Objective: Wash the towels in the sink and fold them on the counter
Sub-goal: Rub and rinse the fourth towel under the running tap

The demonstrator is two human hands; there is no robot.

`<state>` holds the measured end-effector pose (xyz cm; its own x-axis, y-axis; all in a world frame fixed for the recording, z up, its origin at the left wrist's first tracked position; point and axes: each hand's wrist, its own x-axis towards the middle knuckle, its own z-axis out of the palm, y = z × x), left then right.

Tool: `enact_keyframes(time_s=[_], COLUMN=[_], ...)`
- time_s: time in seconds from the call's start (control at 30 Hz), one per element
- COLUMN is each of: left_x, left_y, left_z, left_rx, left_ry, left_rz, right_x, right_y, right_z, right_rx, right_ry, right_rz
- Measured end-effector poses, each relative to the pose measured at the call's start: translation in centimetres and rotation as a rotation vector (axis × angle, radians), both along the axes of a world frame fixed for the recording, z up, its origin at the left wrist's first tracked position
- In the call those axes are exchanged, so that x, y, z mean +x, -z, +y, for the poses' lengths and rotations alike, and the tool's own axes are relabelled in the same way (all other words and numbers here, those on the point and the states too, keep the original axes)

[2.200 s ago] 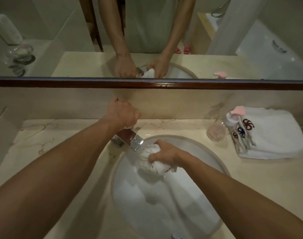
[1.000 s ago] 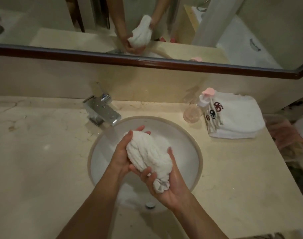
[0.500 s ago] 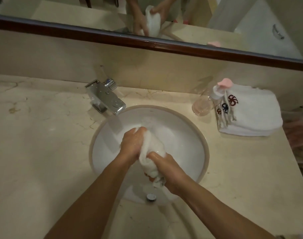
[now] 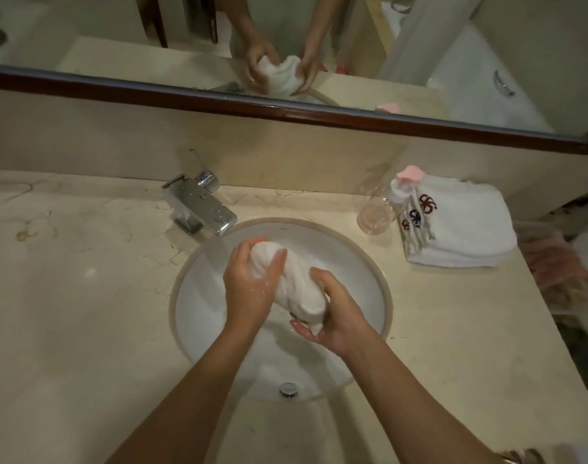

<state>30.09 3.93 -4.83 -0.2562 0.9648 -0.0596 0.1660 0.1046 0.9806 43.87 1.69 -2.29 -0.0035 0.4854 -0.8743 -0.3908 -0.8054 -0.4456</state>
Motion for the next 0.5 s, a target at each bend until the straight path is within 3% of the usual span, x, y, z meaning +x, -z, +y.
enact_keyframes(time_s=[0.1,0.2,0.3,0.4,0.5], left_x=[-0.5,-0.3,1.0,2.6,4.2], left_y=[-0.3,-0.9,-1.9,-2.0,-1.9], left_z=[-1.5,-1.1,-0.5,-0.1,-0.2], left_rx=[0.318,0.406,0.201,-0.129,-0.421], left_ry=[0.257,0.234,0.015,-0.266,-0.517], left_rz=[0.207,0.21,-0.087,-0.489,-0.805], right_x=[-0.5,-1.8,-2.6,-2.2,-1.5], right_y=[-0.5,-0.2,0.1,-0.1,0.1], right_z=[0.6,1.1,1.5,2.6,3.6], right_rx=[-0.107,0.001,0.226,0.517,0.795], right_ry=[0.055,0.189,0.205,0.093,-0.05], right_rz=[-0.003,-0.107,-0.573,-1.047,-1.297])
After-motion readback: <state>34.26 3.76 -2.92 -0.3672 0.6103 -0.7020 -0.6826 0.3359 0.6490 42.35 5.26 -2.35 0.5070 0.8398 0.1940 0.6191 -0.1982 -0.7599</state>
